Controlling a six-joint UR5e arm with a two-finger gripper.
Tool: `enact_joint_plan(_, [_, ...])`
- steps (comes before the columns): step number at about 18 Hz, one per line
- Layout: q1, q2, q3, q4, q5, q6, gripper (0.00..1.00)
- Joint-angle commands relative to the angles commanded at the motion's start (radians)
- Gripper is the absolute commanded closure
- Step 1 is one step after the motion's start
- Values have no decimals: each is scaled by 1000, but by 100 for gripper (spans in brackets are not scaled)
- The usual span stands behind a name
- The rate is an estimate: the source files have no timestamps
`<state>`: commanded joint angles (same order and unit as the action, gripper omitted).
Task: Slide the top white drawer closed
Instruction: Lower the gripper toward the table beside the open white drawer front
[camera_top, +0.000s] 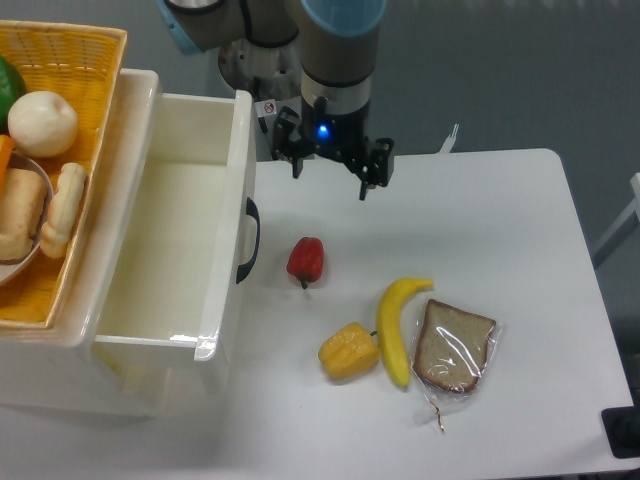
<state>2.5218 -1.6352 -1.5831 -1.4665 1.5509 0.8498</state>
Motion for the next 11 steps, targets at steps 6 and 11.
enact_joint_plan(6, [0, -46, 0, 14, 3, -9, 0])
enact_joint_plan(11, [3, -78, -18, 20, 6, -43, 0])
